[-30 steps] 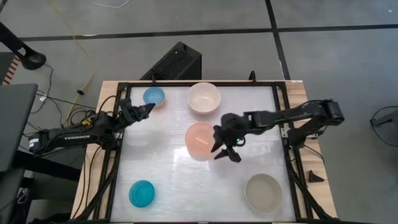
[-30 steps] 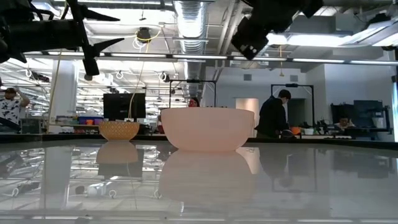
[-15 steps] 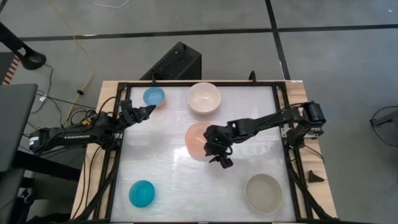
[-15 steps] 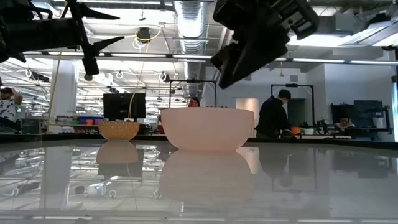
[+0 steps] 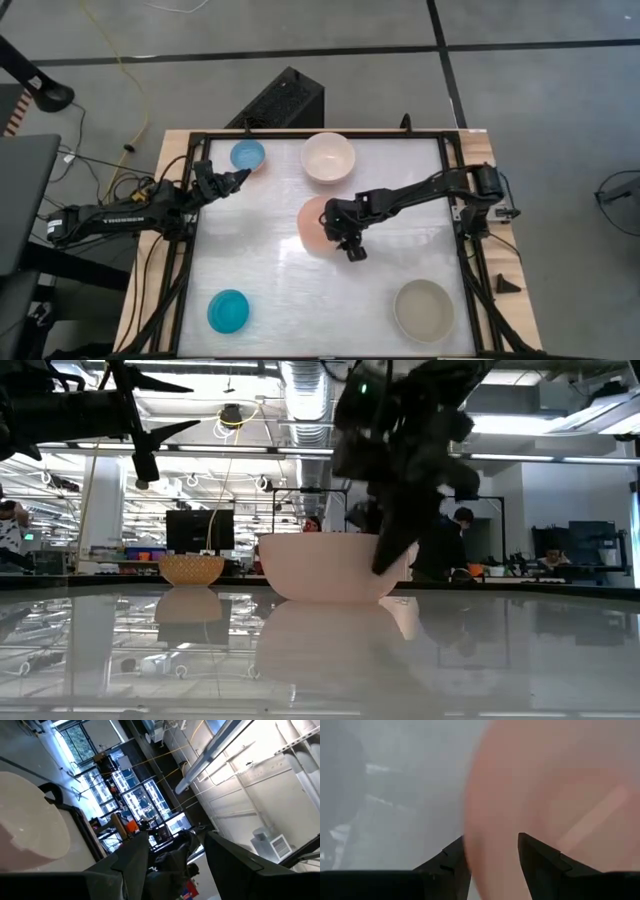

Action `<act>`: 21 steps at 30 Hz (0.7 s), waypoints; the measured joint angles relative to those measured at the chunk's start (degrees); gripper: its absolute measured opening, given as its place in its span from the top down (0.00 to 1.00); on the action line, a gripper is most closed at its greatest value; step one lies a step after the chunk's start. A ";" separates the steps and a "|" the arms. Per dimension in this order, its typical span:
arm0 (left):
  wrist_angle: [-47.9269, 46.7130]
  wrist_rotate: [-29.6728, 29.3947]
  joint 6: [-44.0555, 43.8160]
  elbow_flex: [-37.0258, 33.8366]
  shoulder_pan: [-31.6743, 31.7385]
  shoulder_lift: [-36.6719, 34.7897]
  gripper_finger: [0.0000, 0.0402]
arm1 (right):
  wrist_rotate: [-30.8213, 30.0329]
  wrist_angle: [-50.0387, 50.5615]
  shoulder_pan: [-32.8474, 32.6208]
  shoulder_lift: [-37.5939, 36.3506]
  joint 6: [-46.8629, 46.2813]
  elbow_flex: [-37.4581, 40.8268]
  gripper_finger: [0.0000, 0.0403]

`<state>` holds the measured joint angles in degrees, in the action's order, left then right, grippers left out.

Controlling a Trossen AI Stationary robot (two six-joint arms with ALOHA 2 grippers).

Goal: Nest bowls inside each other
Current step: Stack the pale orange bowl into the white bowl

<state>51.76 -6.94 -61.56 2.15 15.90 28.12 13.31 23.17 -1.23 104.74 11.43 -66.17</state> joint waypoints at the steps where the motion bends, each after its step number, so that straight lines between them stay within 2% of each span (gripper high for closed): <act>1: 0.01 0.03 -0.02 0.00 0.00 -0.02 0.55 | -0.06 0.30 0.18 0.83 -0.68 0.01 0.55; 3: 0.33 0.03 -0.05 0.00 0.00 -0.01 0.55 | -0.56 0.12 0.57 1.45 -2.67 -0.06 0.59; 6: 0.32 0.06 -0.34 0.00 0.00 -0.02 0.55 | 0.57 -1.20 1.51 0.69 -5.77 -0.04 0.71; 10: 0.11 0.00 -0.15 0.00 0.00 0.00 0.55 | 6.82 -8.20 3.91 -3.95 -8.94 -0.07 0.91; 16: -0.07 -0.43 0.09 0.00 0.00 0.00 0.55 | 18.24 -25.95 8.69 -11.42 -18.19 0.14 0.92; 18: -0.08 -0.89 0.79 0.00 0.00 0.00 0.55 | 18.68 -32.71 10.85 -13.75 -21.11 -0.09 0.91; 21: -0.20 -1.47 1.03 0.00 0.02 0.00 0.55 | 16.71 -36.16 14.54 -14.89 -22.78 -0.11 0.91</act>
<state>51.57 -8.41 -60.53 2.15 15.92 28.12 30.02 -12.99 13.31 89.85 -11.36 -66.28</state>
